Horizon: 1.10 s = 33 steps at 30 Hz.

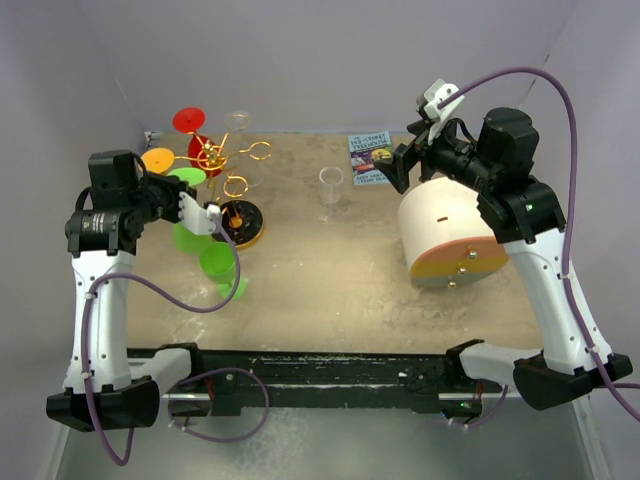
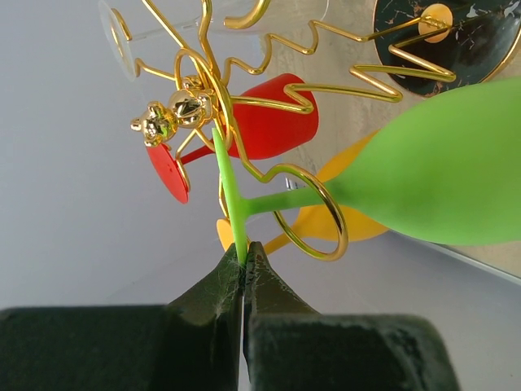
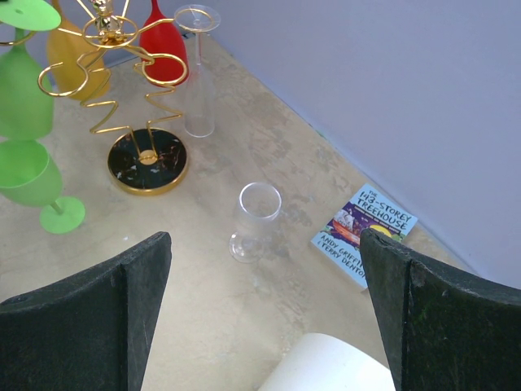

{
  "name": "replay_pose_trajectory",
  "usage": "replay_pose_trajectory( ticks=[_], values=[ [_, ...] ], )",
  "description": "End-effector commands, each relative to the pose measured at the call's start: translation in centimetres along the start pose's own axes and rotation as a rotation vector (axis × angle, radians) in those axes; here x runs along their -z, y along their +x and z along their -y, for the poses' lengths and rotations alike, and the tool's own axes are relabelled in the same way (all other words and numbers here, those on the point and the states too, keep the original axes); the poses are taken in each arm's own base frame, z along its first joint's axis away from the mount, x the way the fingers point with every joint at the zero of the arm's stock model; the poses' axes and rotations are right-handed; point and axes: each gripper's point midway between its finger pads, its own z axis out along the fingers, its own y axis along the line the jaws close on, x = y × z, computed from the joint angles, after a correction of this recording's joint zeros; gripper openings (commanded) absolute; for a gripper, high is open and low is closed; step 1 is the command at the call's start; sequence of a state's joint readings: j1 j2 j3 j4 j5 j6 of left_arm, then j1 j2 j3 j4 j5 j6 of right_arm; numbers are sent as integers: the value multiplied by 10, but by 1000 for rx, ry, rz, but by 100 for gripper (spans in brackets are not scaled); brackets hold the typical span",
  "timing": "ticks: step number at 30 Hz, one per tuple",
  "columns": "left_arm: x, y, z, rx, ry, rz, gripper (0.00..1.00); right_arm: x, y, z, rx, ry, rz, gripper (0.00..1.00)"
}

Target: Place the wine glass upside down on the wine glass rack

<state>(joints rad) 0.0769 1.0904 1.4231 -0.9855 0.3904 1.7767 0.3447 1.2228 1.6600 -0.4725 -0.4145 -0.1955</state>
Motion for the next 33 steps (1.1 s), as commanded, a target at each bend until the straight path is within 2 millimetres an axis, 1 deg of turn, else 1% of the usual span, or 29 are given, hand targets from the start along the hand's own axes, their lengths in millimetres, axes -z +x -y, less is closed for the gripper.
replay_pose_trajectory(
  ticks=[1, 9, 17, 20, 24, 27, 33],
  values=[
    [11, -6, -10, -40, -35, 7, 0, 2, -10, 1, 37, -2, 44, 100],
    [5, -5, 6, -38, 9, 2, 1, -1, -7, 1, 36, -8, 38, 100],
    [1, -2, 12, -50, 34, -5, 4, -1, -6, 1, 35, -7, 36, 100],
    [0, 0, 11, -48, 29, -13, 4, 0, -7, 1, 36, -6, 37, 100],
    [3, 4, -1, -44, -9, -34, 1, -1, -6, 1, 35, -8, 36, 100],
    [4, 4, -4, -54, -10, -39, 0, -1, -7, 1, 36, -7, 38, 100],
    [0, 4, 4, -78, 21, -36, 0, -1, -5, 1, 36, -6, 34, 100]
  ],
)
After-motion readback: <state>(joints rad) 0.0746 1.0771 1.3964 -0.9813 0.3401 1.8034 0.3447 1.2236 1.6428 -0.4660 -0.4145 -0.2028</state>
